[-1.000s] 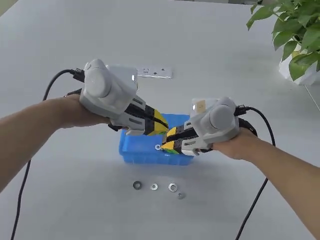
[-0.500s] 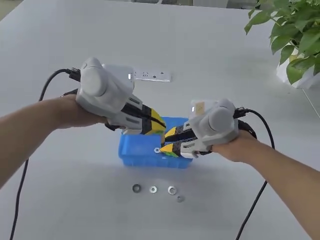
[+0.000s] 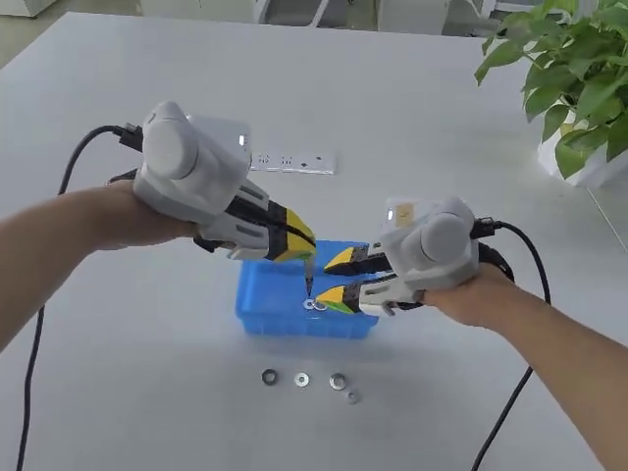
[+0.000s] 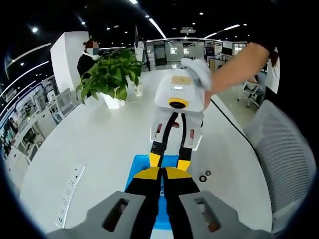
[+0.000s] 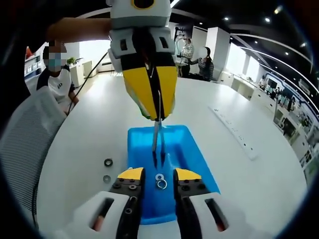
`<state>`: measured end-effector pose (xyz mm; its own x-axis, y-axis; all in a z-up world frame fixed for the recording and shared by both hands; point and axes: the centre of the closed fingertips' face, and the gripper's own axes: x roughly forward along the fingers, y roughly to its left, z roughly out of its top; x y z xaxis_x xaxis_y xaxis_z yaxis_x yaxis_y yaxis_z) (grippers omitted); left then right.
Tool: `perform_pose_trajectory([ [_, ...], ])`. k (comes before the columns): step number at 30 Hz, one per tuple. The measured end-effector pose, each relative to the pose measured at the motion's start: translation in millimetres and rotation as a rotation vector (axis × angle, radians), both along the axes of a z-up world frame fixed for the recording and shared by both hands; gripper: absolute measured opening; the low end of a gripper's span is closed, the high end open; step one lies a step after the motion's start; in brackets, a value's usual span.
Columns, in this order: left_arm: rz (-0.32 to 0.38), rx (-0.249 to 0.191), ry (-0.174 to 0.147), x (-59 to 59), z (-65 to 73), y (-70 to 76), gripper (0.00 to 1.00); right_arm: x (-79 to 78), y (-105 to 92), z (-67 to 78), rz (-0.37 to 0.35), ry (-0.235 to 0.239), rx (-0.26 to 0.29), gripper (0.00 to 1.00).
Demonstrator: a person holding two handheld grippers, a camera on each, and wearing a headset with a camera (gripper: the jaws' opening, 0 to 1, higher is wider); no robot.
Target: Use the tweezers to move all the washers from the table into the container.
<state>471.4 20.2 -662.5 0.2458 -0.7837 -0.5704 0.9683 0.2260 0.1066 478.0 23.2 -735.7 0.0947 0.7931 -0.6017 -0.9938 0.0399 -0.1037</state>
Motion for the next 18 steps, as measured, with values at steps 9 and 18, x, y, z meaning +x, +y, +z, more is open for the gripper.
perform_pose_trajectory([
  [9,0.002,0.05,-0.005,-13.5,8.6,2.6,0.05,-8.7,-23.1,14.6,-0.073,-0.01,0.009,0.31],
  [18,0.008,0.058,-0.019,-22.2,24.8,-0.5,0.05,-22.3,-46.5,24.0,-0.141,-0.002,0.02,0.4],
])
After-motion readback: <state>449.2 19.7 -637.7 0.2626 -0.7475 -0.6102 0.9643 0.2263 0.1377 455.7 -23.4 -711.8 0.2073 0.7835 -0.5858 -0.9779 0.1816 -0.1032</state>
